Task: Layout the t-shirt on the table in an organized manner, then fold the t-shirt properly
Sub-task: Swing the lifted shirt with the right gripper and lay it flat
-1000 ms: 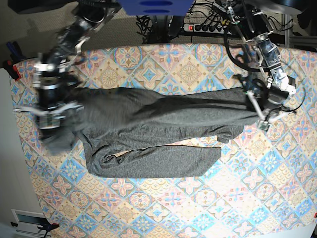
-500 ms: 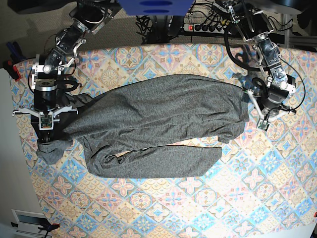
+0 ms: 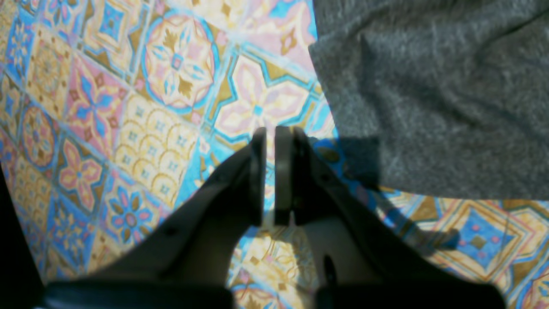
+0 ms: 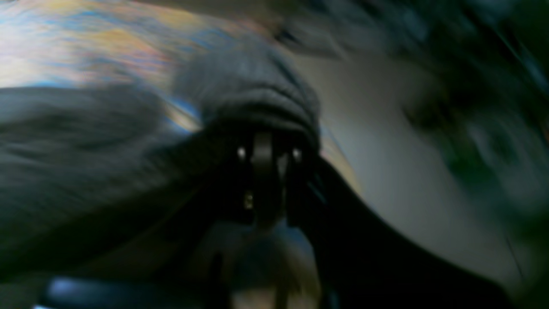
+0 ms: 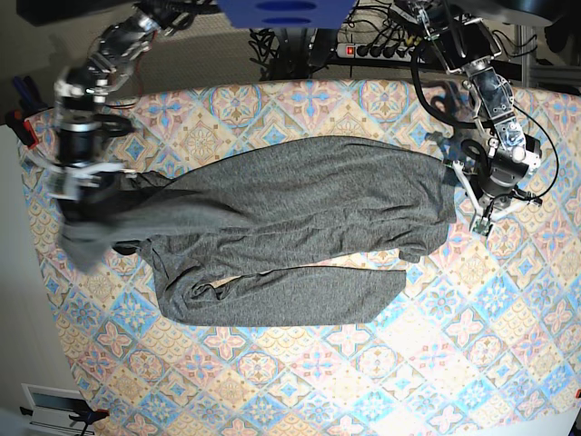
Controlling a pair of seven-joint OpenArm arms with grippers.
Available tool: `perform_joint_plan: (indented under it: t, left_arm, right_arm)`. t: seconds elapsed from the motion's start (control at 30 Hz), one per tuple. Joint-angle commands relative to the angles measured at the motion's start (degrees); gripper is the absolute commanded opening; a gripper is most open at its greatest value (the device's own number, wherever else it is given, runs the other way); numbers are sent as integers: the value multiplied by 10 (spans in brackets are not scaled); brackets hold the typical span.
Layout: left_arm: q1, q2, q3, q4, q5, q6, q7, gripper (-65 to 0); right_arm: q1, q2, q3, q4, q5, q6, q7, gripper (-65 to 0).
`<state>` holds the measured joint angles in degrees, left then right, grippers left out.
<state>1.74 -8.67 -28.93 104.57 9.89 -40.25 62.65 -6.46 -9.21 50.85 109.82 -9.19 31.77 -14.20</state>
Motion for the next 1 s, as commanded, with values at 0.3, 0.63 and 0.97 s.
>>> perform_joint_plan:
  t: [0.3,0.63,0.97]
  left_arm:
    - [13,-9,-1,10,-3,2,-9,-626]
    - [21,-10,-2,10,-3,2,-9,-626]
    - [24,-10,-2,11,-3,2,-10,-626]
  right_arm:
    - [49,6,57,3,-5,3,-106,-478]
    - [28,6,34,3,-3,64,-104,-443]
    - [31,6,116,-58,-1,64,-101,-442]
